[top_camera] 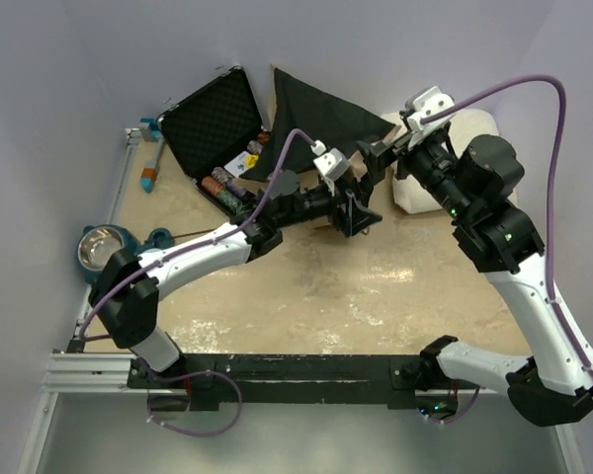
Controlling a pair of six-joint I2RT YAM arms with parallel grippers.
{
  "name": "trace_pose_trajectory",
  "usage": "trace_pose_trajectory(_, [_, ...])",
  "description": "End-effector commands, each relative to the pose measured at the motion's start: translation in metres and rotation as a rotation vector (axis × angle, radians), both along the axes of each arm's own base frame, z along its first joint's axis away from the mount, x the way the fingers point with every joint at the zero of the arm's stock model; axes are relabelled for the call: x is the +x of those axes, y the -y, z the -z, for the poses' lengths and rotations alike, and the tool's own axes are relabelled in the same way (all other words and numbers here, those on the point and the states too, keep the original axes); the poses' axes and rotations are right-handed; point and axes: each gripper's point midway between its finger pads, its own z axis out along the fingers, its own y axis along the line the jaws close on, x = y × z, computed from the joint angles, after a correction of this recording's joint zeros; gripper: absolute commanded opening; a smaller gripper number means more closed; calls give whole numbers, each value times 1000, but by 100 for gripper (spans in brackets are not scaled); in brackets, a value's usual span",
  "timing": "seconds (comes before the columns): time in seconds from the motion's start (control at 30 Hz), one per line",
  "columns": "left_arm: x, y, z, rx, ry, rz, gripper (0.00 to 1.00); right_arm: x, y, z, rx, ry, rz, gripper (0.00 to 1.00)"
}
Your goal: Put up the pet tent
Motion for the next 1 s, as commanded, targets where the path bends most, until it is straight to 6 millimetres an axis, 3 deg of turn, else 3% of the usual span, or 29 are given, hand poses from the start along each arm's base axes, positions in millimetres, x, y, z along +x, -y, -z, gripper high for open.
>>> trace_pose_trajectory(0.0, [-22,-26,-66,-24,205,125,92,-8,30,-56,46,149,117,94])
trace_pose_trajectory(0.03, [-33,-37,-72,-6,253,166,99,-13,30,-60,41,160,100,94])
trace_pose_trajectory(0.1, [-50,-62,-83,57,296,197,99,-19,26,-61,30,161,63,94])
trace_pose_trajectory(0.2, [-67,-104,-65,185,230,282,99,-22,19,-70,17,174,21,94])
trace_pose_trajectory(0.27, [-62,-142,-64,194,190,234,99,-28,1,-75,-13,187,-88,93])
trace_pose_trajectory(0.37, [-40,-199,-72,196,175,60,99,-23,-33,-59,-61,109,-237,89])
trace_pose_trajectory(0.5, [-28,-263,-67,188,101,-65,99,-24,-88,-17,-175,18,-372,89])
trace_pose_trajectory(0.7, [-9,-328,-50,107,-111,-233,100,-15,-182,61,-448,-63,-435,91])
trace_pose_trajectory(0.77, [-2,-347,-47,90,-161,-301,99,-5,-208,81,-514,-67,-448,92])
trace_pose_trajectory(0.83, [8,-366,-38,83,-231,-392,99,10,-237,112,-587,-80,-454,93])
trace_pose_trajectory(0.97, [5,-391,-19,86,-331,-465,99,41,-269,169,-722,-82,-433,97])
